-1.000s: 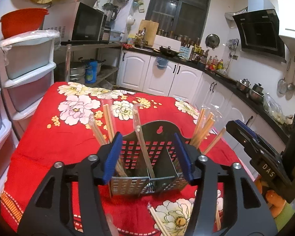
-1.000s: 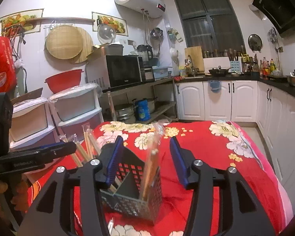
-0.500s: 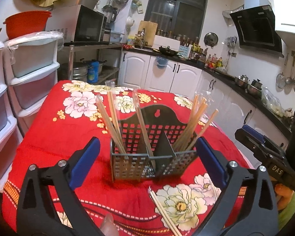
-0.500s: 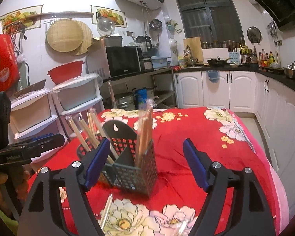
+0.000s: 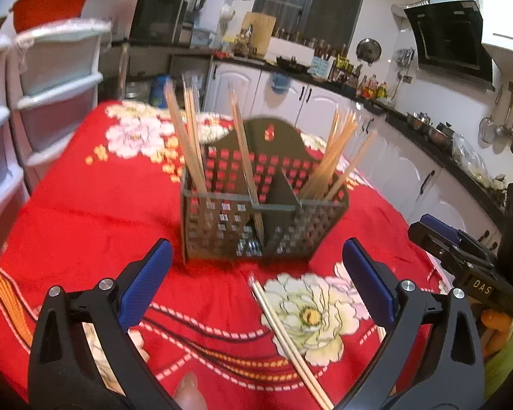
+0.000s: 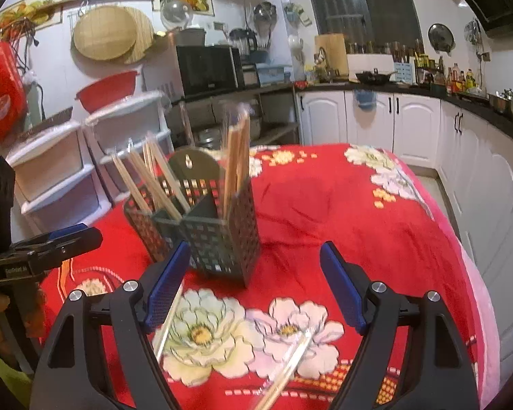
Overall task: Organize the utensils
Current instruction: 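Move both open grippers back down to the remaining wrapped chopstick pairs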
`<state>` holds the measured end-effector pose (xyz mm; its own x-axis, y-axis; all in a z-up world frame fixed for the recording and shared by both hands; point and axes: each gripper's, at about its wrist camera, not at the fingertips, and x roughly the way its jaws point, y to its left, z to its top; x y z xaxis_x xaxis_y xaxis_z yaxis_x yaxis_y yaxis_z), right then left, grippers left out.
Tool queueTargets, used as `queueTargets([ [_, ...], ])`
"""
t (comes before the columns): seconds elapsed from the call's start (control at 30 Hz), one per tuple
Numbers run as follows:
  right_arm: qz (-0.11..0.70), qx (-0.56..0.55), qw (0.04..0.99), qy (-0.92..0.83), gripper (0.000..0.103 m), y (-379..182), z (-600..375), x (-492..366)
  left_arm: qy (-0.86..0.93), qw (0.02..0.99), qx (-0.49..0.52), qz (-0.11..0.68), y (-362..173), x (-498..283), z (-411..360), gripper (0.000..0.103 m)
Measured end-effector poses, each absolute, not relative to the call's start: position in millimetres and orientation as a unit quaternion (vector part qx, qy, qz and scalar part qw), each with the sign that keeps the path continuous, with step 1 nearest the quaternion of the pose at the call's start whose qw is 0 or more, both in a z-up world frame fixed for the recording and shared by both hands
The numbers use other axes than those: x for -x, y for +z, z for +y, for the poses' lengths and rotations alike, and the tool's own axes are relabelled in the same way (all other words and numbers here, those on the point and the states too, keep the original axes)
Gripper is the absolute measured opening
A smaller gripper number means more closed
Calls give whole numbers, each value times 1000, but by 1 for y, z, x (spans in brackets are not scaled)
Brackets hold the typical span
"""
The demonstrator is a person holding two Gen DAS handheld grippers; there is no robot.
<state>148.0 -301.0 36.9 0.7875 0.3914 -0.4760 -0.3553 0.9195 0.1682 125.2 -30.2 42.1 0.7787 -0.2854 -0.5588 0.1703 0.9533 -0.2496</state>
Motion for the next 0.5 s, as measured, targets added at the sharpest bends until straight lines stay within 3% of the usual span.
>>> queueTargets([
  [0.5,343,-31,920,186,76,-15,-314,-148,-133,906,104,388,-18,-131,-49,91],
])
